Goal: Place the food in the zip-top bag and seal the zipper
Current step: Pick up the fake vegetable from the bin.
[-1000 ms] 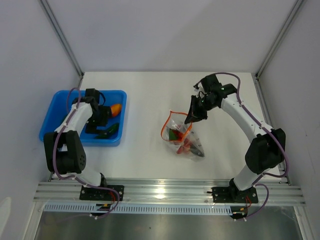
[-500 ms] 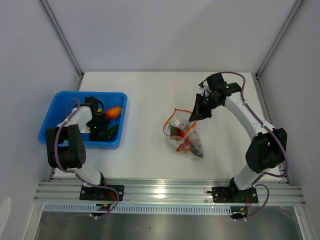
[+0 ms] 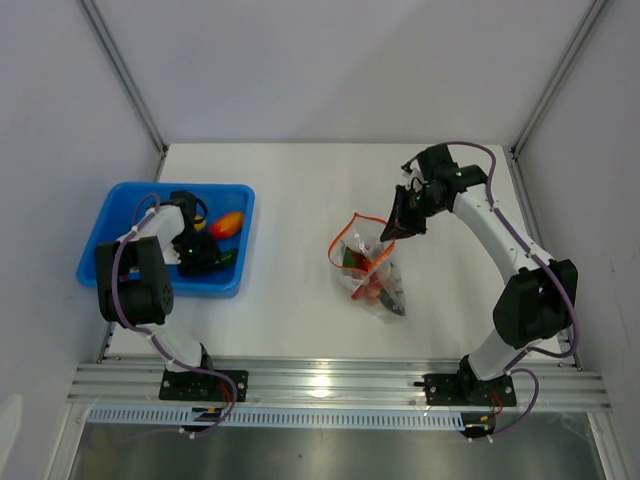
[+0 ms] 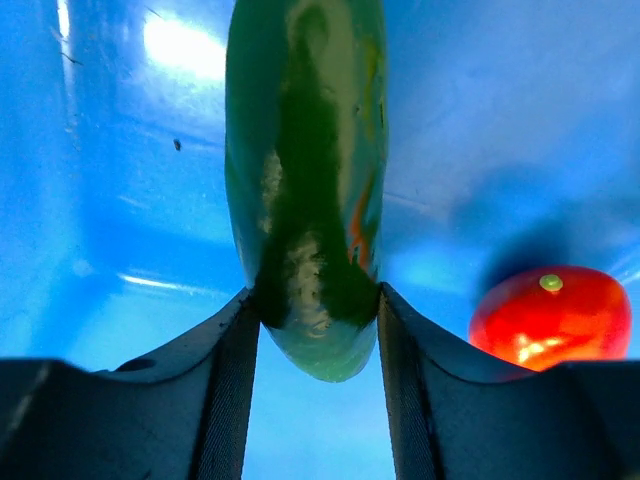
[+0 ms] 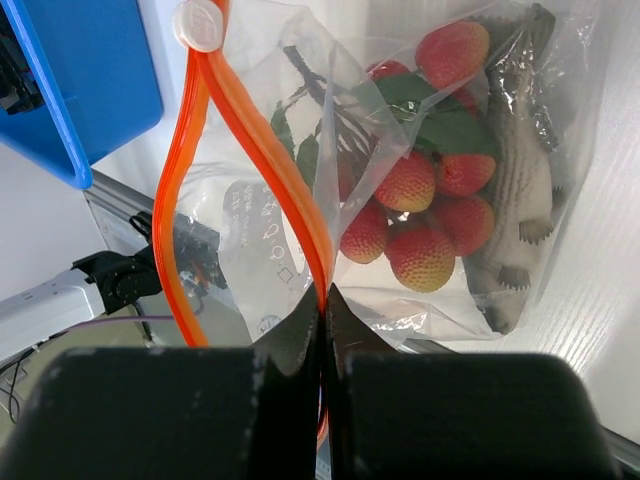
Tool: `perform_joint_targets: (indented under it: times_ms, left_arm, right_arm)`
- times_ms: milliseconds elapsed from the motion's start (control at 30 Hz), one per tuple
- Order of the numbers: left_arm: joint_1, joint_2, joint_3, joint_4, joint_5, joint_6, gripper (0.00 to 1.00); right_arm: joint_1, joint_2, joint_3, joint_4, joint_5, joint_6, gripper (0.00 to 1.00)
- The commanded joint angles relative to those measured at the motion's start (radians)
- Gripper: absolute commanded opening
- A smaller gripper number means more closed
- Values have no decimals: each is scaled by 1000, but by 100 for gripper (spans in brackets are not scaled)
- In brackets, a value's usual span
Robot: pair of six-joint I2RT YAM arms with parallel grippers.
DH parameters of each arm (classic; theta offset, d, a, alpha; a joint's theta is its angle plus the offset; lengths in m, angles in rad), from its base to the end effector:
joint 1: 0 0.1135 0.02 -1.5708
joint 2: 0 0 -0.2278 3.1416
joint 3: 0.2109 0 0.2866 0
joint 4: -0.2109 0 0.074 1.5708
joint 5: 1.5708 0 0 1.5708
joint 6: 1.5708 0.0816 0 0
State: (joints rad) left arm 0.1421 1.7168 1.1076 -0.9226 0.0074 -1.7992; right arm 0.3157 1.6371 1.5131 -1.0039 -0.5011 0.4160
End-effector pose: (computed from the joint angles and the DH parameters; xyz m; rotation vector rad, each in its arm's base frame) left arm 0.3202 0.0452 0.0722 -2.5749 1.7624 -0.0527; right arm 0.3519 0.1562 0.2342 -0.0206 2.7787 0.8864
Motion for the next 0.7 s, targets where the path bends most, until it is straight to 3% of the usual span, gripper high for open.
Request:
perform_joint_targets:
  times_ms: [0,133,267,433,667]
  left_arm:
    - [11,-2,43,-28,16,6,37]
    - [11,-32,54,-33,16,38,17]
    - [5,-69,90,-33,16,119,5]
    - [-51,-131,187,-91,-56,280,1]
    - [-122,-393,83,-65,-58,414,1]
  right_arm:
    - [-9,-59,2,13,19,6,0]
    - [-9,-77,4,16,27,9,0]
    - [-12,-92,9,28,19,15,0]
    - [-12,-121,1,40,22,17,0]
    - [-10,-169,-37,64,18,9,0]
